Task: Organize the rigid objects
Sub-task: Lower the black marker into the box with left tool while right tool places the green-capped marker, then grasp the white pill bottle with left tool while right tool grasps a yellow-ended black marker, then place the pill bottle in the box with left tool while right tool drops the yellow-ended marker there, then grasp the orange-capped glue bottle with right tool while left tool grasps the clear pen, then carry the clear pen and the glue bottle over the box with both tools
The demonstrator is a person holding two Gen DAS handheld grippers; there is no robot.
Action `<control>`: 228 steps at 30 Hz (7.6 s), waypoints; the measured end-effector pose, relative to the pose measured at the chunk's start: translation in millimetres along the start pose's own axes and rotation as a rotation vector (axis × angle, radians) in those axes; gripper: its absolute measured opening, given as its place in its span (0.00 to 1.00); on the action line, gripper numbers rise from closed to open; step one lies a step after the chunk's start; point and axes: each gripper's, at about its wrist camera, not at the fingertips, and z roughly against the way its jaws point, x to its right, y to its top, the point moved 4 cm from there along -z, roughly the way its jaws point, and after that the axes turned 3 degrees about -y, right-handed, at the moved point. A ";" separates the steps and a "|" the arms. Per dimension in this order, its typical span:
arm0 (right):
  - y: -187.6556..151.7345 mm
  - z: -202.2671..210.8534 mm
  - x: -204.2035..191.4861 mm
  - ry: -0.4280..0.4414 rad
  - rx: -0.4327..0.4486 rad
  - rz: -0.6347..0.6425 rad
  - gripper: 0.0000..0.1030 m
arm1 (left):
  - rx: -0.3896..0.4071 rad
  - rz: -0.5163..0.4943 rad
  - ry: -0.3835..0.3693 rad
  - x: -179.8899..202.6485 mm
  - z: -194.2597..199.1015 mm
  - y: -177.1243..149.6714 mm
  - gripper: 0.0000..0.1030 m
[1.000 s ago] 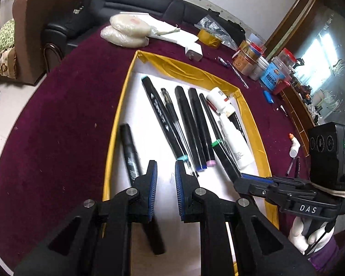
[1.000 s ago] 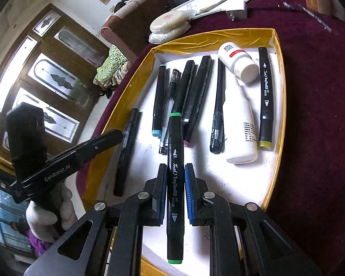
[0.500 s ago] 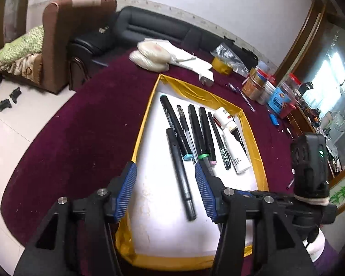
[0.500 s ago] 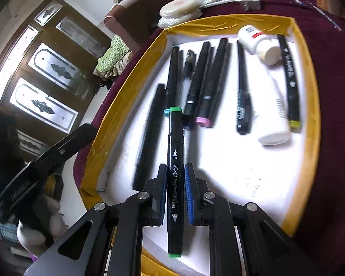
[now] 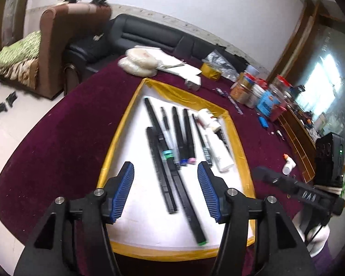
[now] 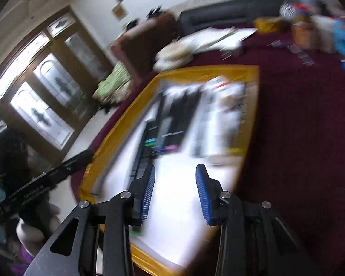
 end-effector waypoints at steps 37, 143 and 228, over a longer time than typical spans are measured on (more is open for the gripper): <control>-12.6 50.3 201.8 -0.122 -0.095 -0.343 0.41 | -0.174 -0.295 -0.266 193.1 -26.1 -58.6 0.55; -0.2 88.0 136.8 -0.300 0.045 -0.204 0.36 | 0.054 0.092 -0.105 9.6 6.7 -3.4 0.60; 9.4 116.9 172.4 -0.259 0.112 -0.166 0.23 | -0.069 0.009 -0.162 49.1 -12.0 -33.0 0.07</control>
